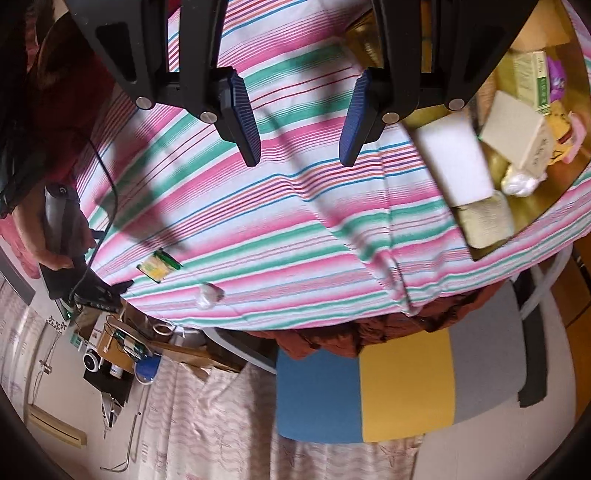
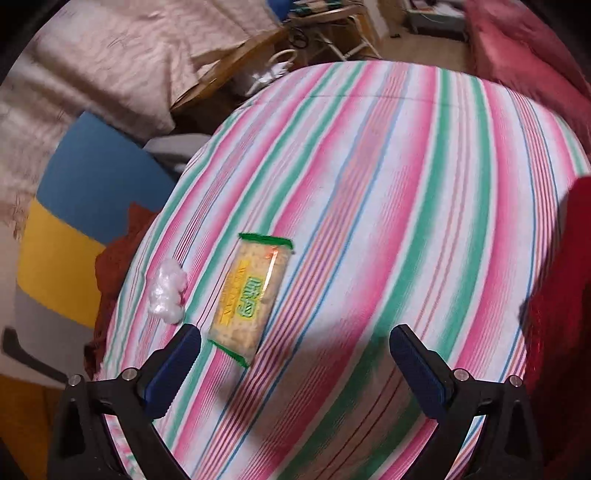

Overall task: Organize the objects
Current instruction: 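Move both open tools from the tray back to the cracker packet and bag, then grasp the WEIDAN cracker packet with the right tool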

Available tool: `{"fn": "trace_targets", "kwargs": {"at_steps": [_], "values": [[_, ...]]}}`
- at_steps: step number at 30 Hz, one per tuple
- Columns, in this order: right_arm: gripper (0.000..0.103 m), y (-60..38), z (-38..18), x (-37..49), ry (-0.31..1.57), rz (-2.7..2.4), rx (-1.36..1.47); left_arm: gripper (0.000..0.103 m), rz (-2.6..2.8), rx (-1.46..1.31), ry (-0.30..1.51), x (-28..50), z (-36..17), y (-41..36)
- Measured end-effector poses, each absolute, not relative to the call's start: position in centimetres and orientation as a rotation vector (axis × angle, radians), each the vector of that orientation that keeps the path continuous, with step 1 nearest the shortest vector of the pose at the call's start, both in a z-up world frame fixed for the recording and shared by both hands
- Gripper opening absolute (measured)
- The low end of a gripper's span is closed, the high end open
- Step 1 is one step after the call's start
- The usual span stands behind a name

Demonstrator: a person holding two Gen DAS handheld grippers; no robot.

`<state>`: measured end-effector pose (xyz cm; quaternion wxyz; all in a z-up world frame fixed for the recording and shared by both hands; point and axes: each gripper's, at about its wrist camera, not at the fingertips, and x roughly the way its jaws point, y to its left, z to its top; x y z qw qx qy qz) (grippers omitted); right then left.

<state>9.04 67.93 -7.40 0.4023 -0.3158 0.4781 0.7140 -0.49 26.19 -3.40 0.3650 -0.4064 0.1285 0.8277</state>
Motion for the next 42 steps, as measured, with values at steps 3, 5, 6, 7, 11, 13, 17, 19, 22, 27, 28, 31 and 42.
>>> {"fn": "trace_targets", "kwargs": {"at_steps": [3,5,6,7,11,13,17,19,22,27,28,31,42], "values": [[0.103,67.0,-7.6,7.5,1.177,1.848,-0.865,0.045,2.108,-1.071,0.33,-0.6,-3.9,27.1],[0.103,66.6,-8.0,6.9,1.183,1.853,-0.922,0.044,2.097,-1.087,0.33,-0.9,-4.2,27.6],[0.103,66.6,-8.2,6.2,1.189,1.848,-0.963,0.044,2.09,-1.098,0.325,-1.1,-4.3,27.8],[0.103,66.4,-8.3,5.8,1.178,1.848,-0.983,0.044,2.088,-1.104,0.322,-1.3,-4.3,28.0],[0.103,67.3,-6.6,2.7,0.987,1.873,-1.011,0.044,2.081,-1.1,0.321,-2.2,-4.1,29.0],[0.103,68.3,-7.2,1.2,0.948,1.846,-1.049,0.044,2.078,-1.097,0.314,-2.8,-3.9,29.6],[0.103,69.6,-9.6,-0.1,0.939,1.849,-1.052,0.044,2.089,-1.1,0.288,-4.3,-3.4,31.1],[0.103,69.7,-10.9,-0.6,0.92,1.84,-1.122,0.044,2.088,-1.107,0.287,-5.0,-3.5,32.0],[0.089,69.3,-10.4,-1.3,0.868,1.904,-1.127,0.044,2.082,-1.111,0.29,-5.6,-3.7,33.7],[0.053,68.4,-9.9,-1.9,0.78,1.929,-1.208,0.044,2.055,-1.134,0.266,-7.0,-4.0,36.7],[0.052,68.2,-9.8,-1.9,0.797,1.945,-1.217,0.044,2.056,-1.124,0.277,-7.3,-4.0,37.4],[0.05,67.7,-9.7,-1.8,0.779,1.949,-1.267,0.044,2.046,-1.099,0.307,-7.8,-3.9,39.3],[0.053,67.1,-10.0,-0.5,0.727,1.865,-1.328,0.044,1.892,-1.074,0.369,-10.9,-5.4,48.0]]}}
